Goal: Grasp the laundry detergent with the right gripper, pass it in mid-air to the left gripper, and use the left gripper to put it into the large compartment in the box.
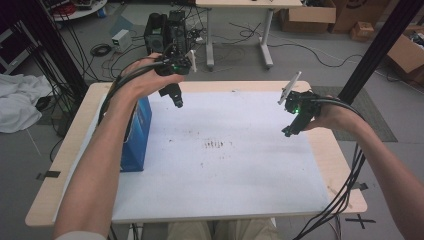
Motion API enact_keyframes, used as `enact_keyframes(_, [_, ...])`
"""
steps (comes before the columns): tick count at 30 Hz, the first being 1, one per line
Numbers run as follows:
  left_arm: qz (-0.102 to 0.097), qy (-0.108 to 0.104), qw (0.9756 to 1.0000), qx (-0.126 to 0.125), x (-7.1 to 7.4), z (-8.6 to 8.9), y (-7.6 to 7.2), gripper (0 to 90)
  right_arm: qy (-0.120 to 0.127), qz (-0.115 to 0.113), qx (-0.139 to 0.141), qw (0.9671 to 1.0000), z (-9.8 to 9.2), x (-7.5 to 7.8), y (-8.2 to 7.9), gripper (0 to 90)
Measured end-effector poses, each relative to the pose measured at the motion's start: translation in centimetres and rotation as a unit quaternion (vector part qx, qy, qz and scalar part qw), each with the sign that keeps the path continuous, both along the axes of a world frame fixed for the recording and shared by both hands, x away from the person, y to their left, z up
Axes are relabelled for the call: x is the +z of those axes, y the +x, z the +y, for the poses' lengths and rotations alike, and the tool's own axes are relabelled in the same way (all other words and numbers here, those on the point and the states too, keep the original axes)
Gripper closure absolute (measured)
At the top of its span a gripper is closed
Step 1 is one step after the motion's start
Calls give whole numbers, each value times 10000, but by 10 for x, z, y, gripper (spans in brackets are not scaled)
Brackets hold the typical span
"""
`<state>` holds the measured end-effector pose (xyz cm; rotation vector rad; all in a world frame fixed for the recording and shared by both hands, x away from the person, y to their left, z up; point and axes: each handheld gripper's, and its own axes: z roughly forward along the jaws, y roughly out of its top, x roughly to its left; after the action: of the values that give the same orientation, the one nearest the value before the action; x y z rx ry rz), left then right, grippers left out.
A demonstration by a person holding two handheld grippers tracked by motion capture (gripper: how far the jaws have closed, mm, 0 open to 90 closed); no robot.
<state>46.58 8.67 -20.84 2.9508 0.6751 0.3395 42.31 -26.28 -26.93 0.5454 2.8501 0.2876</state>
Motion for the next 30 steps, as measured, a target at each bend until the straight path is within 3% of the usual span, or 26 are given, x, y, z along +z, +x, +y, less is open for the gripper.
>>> enact_keyframes(1, [62, -51, 9997, 221, 5, 11, -2, 223, 11, -13, 27, 10000, 0, 1, -1, 212])
enact_keyframes(2, [-16, 45, 9999, -88, -4, -8, 2, 223, 2, 5, -17, 10000, 0, 0, 0, 212])
enact_keyframes(3, [150, -128, 9904, 1365, 26, 69, -22, 223, 15, -32, 23, 10000, -1, 1, -1, 212])
enact_keyframes(4, [9, 8, 10000, -38, -2, -4, 1, 223, 5, 45, -2, 10000, 0, -3, 4, 212])
enact_keyframes(5, [-101, 109, 9997, -176, -9, -18, 5, 223, 7, -7, 10, 10000, 0, 1, -2, 212])
enact_keyframes(6, [-44, 59, 9999, -113, -6, -11, 3, 223, 20, -17, -8, 10000, -2, 2, -2, 212])
enact_keyframes(8, [-133, 117, 9994, -299, -15, -26, 8, 223, 18, -15, -2, 10000, -1, 2, -2, 212])
enact_keyframes(9, [-90, 92, 9998, -150, -8, -16, 4, 223, 23, -28, -13, 10000, -2, 2, -3, 212])
enact_keyframes(11, [-129, 134, 9993, -313, -15, -27, 8, 223, 21, -31, -3, 10000, -2, 2, -2, 212])
enact_keyframes(12, [-14, 12, 10000, -57, -3, -6, 2, 223, 21, -34, -10, 10000, -2, 2, -3, 212])
enact_keyframes(13, [161, -106, 9962, 854, 16, 42, -9, 223, 11, -15, 11, 10000, -1, 1, -2, 212])
enact_keyframes(14, [-103, 111, 9997, -186, -10, -19, 5, 222, 5, 19, -7, 10000, 0, -2, 3, 212])
enact_keyframes(16, [-172, 342, 9972, -639, -34, -44, 16, 223, 12, -47, -49, 10000, -3, 3, -5, 212])
enact_keyframes(18, [-136, 149, 9992, -352, -16, -28, 8, 223, 18, -61, -47, 10000, -3, 4, -6, 212])
enact_keyframes(19, [-112, 323, 9967, -738, -39, -50, 17, 223, 19, -27, -26, 10000, -2, 2, -3, 212])
enact_keyframes(20, [-116, 329, 9962, -792, -42, -52, 17, 223, 70, -67, -36, 9999, -5, 6, -9, 212])
enact_keyframes(21, [-155, 329, 9972, -650, -35, -45, 16, 223, 81, -71, -22, 9999, -6, 7, -9, 212])
enact_keyframes(22, [-129, 148, 9993, -331, -16, -28, 8, 222, 47, -58, -26, 10000, -4, 5, -8, 212])
enact_keyframes(23, [-125, 361, 9959, -820, -43, -53, 17, 223, 22, -36, -10, 10000, -2, 2, -3, 212])
enact_keyframes(24, [-173, 446, 9946, -925, -47, -57, 16, 223, 74, -69, -28, 9999, -6, 7, -9, 212])
enact_keyframes(26, [-159, 519, 9936, -986, -52, -63, 16, 223, 98, -96, 8, 9999, -7, 9, -11, 212])
enact_keyframes(27, [-158, 337, 9973, -626, -33, -44, 15, 223, 95, -94, -23, 9999, -7, 9, -11, 212])
enact_keyframes(28, [-125, 532, 9933, -1017, -54, -65, 15, 223, 30, -62, -46, 10000, -3, 5, -8, 212])
enact_keyframes(30, [-128, 526, 9935, -1005, -54, -66, 14, 223, 101, -104, -28, 9999, -7, 9, -12, 212])
